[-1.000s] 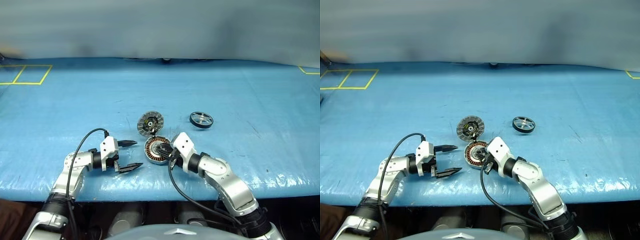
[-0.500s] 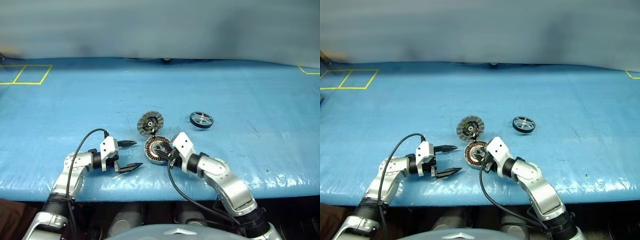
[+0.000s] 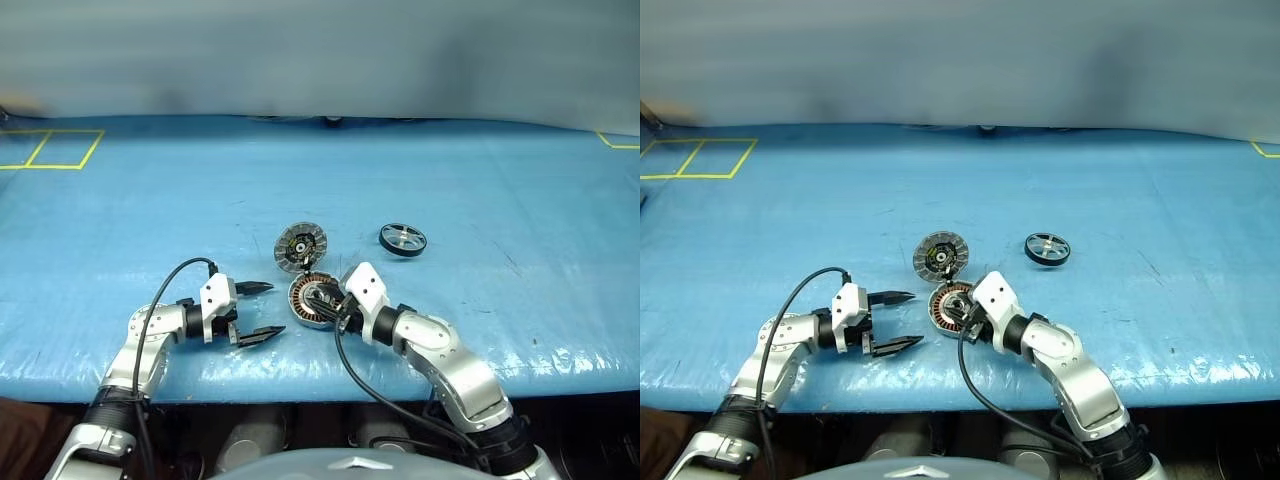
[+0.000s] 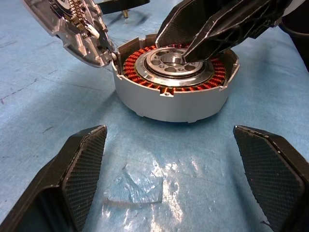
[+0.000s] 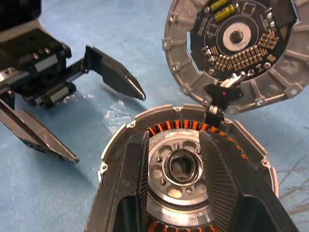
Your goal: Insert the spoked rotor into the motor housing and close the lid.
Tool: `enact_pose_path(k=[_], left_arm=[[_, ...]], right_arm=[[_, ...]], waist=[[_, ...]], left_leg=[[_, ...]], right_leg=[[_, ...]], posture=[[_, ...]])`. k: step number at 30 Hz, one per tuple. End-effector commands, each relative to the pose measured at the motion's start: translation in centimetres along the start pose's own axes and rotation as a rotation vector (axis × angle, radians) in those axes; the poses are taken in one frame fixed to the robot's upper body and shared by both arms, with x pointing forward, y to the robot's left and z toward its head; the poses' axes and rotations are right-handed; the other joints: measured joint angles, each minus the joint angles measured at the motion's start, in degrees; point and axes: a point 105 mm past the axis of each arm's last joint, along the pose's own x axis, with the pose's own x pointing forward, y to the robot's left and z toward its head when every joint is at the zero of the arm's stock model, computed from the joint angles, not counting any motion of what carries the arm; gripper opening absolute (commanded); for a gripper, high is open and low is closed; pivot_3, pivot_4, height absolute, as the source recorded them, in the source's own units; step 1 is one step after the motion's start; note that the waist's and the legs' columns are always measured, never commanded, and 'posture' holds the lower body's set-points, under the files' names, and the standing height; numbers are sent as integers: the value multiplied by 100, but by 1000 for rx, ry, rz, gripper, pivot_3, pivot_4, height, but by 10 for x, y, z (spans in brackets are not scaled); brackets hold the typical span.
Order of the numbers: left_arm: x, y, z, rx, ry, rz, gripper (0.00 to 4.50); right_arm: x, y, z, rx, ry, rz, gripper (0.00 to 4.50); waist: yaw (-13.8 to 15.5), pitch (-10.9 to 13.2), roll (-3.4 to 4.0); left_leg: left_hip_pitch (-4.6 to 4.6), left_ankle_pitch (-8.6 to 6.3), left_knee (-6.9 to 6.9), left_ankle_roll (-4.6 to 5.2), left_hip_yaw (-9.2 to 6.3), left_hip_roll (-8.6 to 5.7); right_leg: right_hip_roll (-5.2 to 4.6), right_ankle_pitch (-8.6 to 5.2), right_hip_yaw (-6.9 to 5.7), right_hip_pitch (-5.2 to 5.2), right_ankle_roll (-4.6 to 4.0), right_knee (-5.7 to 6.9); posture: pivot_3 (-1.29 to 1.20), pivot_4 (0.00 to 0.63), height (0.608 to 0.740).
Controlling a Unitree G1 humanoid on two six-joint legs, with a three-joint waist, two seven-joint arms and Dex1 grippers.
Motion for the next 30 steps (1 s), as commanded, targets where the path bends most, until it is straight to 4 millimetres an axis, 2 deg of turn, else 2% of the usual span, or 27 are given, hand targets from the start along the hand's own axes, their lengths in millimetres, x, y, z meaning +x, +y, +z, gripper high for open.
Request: enact_pose_path(k=[1,4,5,13,30], left_arm=[[1,-1,1,14,-6,-2,4478],[2,-1,1,12,-6,-3,4478],[2,-1,1,11,-7,-3,4478],[2,-1,0,10,-6,2,4478],[4,0,-1,11,-7,6,4478]], right_arm=[[-1,0,16,2,-67,8,1148],[1,-2,9,17,-41,1,177],[1,-2,7,20,-34,2,20],[4,0,0,5,9,20,20],[0,-4,-11,-207,205,12,20]], waist=[[0,0,0],[0,0,0],[0,0,0],[-3,0,0],[4,-3,-4]], left_leg=[[0,0,0,0,0,0],[0,0,0,0,0,0],[0,0,0,0,0,0],[0,0,0,0,0,0],[0,0,1,0,0,0]], right_leg=[[0,0,0,0,0,0],[0,0,0,-1,0,0],[0,0,0,-1,0,0],[0,0,0,-1,0,1],[-1,0,-2,1,1,0]], posture=[[0,150,740],[0,150,740],[0,150,740],[0,150,740],[0,150,740]])
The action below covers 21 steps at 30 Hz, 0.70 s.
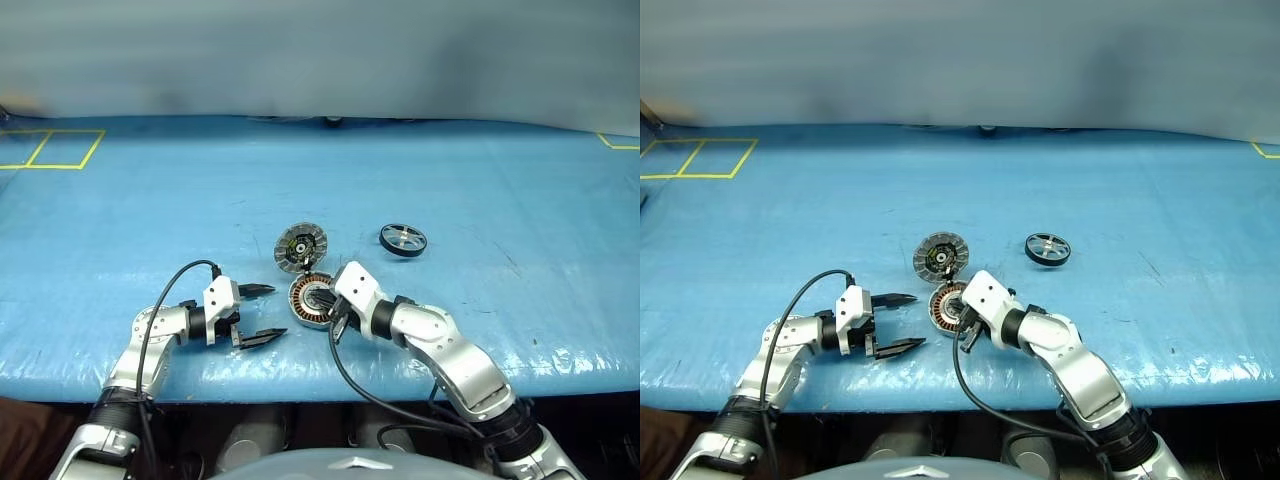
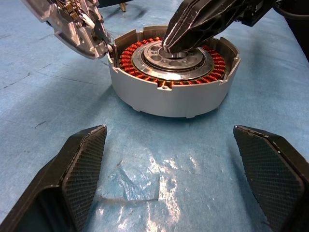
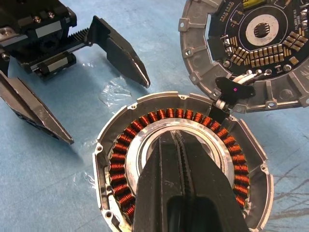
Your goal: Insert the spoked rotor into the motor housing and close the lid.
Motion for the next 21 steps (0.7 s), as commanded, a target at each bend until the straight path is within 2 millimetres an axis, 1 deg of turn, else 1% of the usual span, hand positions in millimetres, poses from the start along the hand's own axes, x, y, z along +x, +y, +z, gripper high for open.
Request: enact_pose_path(k=[1,3,8,14,16,18,21], left_arm=[[1,2,3,16,-11,6,4478],[1,2,3,17,-11,7,4478],[1,3,3,18,-10,9,4478],[1,3,2,18,-9,10,4478],[1,3,2,19,-10,10,4478],[0,3,2,19,-9,11,4478],[0,2,1,17,-7,9,4478]], right_arm=[[-1,-1,-9,-16,63,-17,20],[0,-3,-13,-22,87,-37,20],[3,-1,-22,10,122,-36,20],[4,0,-24,17,126,-34,20],[3,-4,-20,1,104,-52,20],[1,-8,-9,1,54,-70,20],[-2,-9,9,-4,-13,-72,20]], waist=[[0,-1,-1],[1,-2,-2],[7,-9,-14],[7,-13,-21],[6,-13,-21],[9,-13,-21],[11,-13,-21]], left_leg=[[0,0,0,0,0,0],[0,0,0,0,0,0],[3,0,1,0,0,0],[7,0,0,-1,0,0],[7,0,0,-1,0,0],[7,0,0,-1,0,0],[6,-1,0,-1,0,0]], right_leg=[[0,0,0,0,0,0],[0,0,-1,0,0,0],[0,0,-1,3,1,0],[0,0,-1,6,1,0],[0,0,-1,6,1,0],[0,0,-1,6,1,0],[0,0,-1,5,1,0]], posture=[[0,150,740],[0,150,740],[0,150,740],[0,150,740],[0,150,740],[0,150,740],[0,150,740]])
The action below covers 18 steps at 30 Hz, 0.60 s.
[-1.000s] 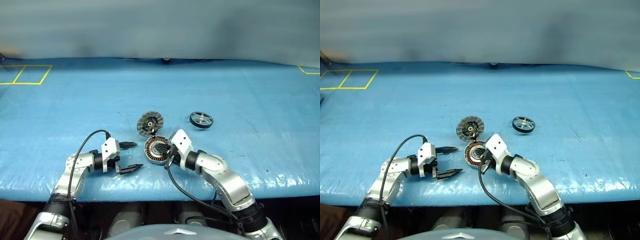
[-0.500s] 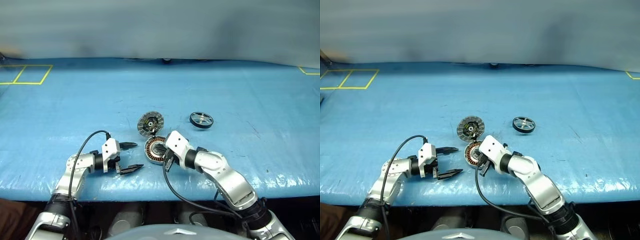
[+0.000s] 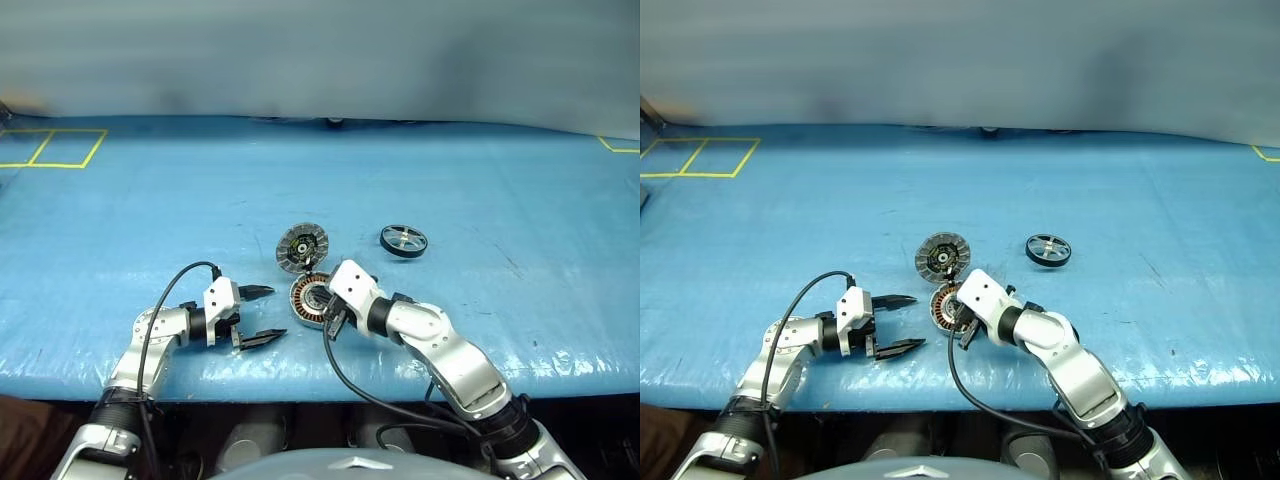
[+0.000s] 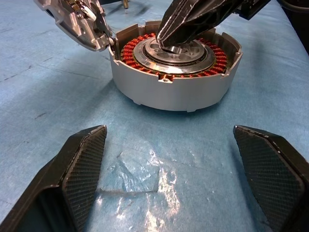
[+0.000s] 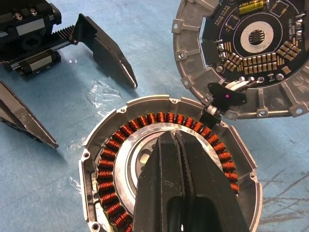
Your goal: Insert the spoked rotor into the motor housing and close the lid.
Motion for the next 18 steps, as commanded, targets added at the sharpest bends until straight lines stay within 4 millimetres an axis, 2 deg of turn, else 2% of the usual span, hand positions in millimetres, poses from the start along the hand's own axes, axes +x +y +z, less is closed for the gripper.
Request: enact_pose_path(k=[1,3,8,18], left_arm=[[0,2,5,27,-13,4,4478],[1,2,5,25,-14,1,4478],[1,2,6,29,-20,1,4478],[2,2,5,26,-19,1,4478]], right_arm=[[-5,-4,15,12,-53,-17,20],[-6,-3,24,-10,-77,-12,20],[-5,-6,28,-77,-57,-19,20],[4,-11,19,-115,4,21,20]], waist=[[-1,0,0],[-2,1,1],[-17,2,1],[-13,3,0]], left_leg=[[-1,0,0,0,0,0],[-3,0,0,0,0,0],[-7,0,-1,0,0,0],[-7,0,-1,1,0,0]], right_leg=[[0,0,0,-1,0,0],[0,0,0,-3,0,0],[0,0,0,-7,0,0],[0,0,-2,-7,-1,-1]], posture=[[0,150,740],[0,150,740],[0,150,740],[0,150,740]])
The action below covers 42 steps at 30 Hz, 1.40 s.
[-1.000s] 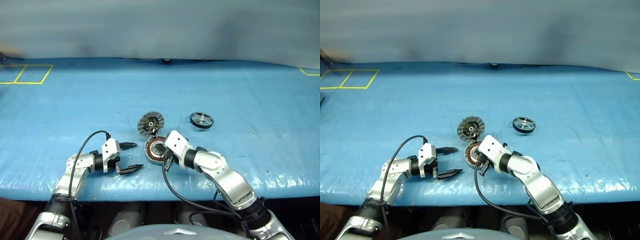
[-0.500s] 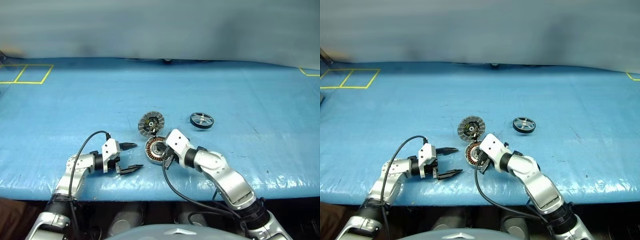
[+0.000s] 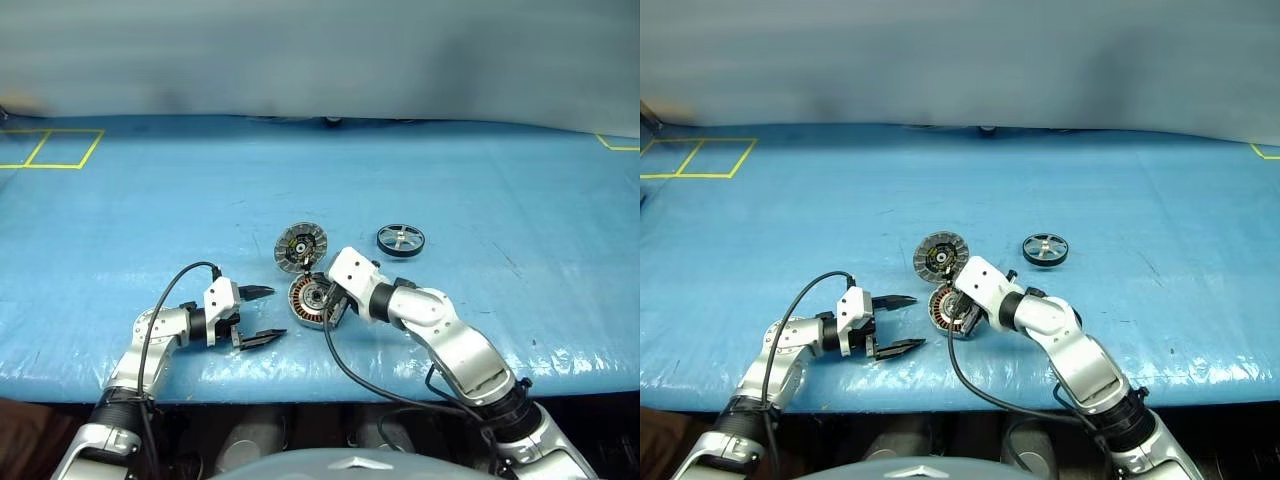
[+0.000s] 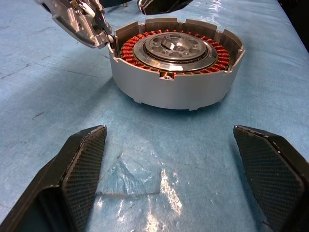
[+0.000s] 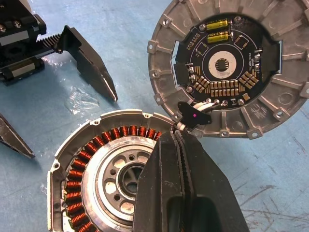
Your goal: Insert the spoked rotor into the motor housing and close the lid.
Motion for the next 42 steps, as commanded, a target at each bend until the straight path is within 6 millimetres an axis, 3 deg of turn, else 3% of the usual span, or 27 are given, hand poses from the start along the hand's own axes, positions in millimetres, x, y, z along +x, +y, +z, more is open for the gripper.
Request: enact_pose_path(k=[1,9,24,34,42], left_arm=[[2,2,6,30,-19,2,4478],[2,1,4,25,-16,4,4478],[5,1,4,25,-15,0,4478],[6,2,4,24,-15,-4,4478],[6,3,5,27,-16,0,4478]], right_arm=[[3,3,3,-30,-2,33,20],[7,14,-1,-75,34,114,20],[-13,18,-8,-129,87,132,20],[-14,7,28,-158,-44,38,20],[-8,13,27,-152,-39,63,20]], waist=[[1,0,0],[-4,0,0],[2,1,-1],[2,1,-1],[4,2,-2]], left_leg=[[0,0,0,0,0,0],[0,-1,0,2,0,0],[-4,-3,0,2,0,0],[-5,-3,0,2,0,1],[-6,-4,0,4,0,0]], right_leg=[[0,0,0,0,0,0],[0,0,-1,0,0,-2],[-3,-1,-3,-1,0,-3],[-3,-1,-3,-2,1,-3],[-3,1,-5,-2,-2,-6]], posture=[[0,150,740],[0,150,740],[0,150,740],[0,150,740],[0,150,740]])
